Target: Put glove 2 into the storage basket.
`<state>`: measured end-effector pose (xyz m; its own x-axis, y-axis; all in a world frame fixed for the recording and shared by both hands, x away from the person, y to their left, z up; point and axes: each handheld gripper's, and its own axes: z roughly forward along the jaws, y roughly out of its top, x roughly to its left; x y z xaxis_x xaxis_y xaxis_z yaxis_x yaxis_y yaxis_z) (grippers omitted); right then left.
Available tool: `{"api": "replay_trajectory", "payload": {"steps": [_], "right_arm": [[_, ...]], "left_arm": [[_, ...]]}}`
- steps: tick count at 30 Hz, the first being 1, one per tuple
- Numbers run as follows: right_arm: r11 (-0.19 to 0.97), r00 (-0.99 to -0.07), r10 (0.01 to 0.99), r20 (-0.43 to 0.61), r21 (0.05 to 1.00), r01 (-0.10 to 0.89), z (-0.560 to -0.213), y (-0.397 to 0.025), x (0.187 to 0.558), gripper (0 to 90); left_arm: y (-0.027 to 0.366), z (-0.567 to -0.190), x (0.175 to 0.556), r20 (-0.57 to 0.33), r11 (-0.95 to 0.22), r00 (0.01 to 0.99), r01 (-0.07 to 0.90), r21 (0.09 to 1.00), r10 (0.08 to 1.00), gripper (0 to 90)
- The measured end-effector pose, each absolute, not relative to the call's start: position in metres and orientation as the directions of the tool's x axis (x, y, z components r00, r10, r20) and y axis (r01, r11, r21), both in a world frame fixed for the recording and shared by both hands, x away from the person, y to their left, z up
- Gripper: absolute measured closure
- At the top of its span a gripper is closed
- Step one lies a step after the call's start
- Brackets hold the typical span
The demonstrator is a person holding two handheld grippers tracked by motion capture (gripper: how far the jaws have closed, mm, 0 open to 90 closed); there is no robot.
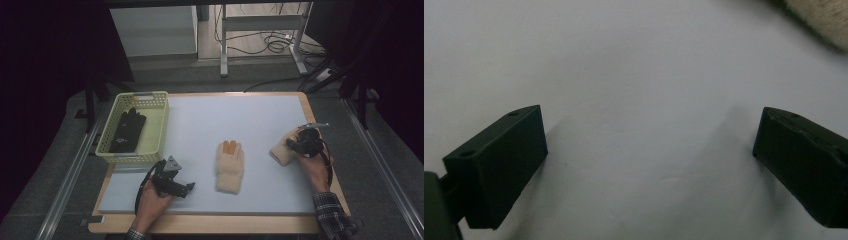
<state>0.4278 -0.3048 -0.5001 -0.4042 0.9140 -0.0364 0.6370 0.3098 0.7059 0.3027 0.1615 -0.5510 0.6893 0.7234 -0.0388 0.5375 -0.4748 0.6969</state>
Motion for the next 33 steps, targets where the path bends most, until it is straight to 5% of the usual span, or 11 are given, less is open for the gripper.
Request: {"api": "replay_trajectory", "payload": {"steps": [15,33], "right_arm": [[0.430,-0.623,0.782,-0.033,0.752,0.500,-0.456,-0.264,0.397,60.8],[0.594,-0.883,0.468,-0.007,0.742,0.309,-0.436,-0.154,0.354,60.2]], "left_arm": [[0.161,-0.551,0.303,-0.040,-0.474,0.689,0.538,0.697,0.724,1.0],[0.162,-0.551,0.303,-0.038,-0.475,0.690,0.536,0.698,0.723,1.0]]}}
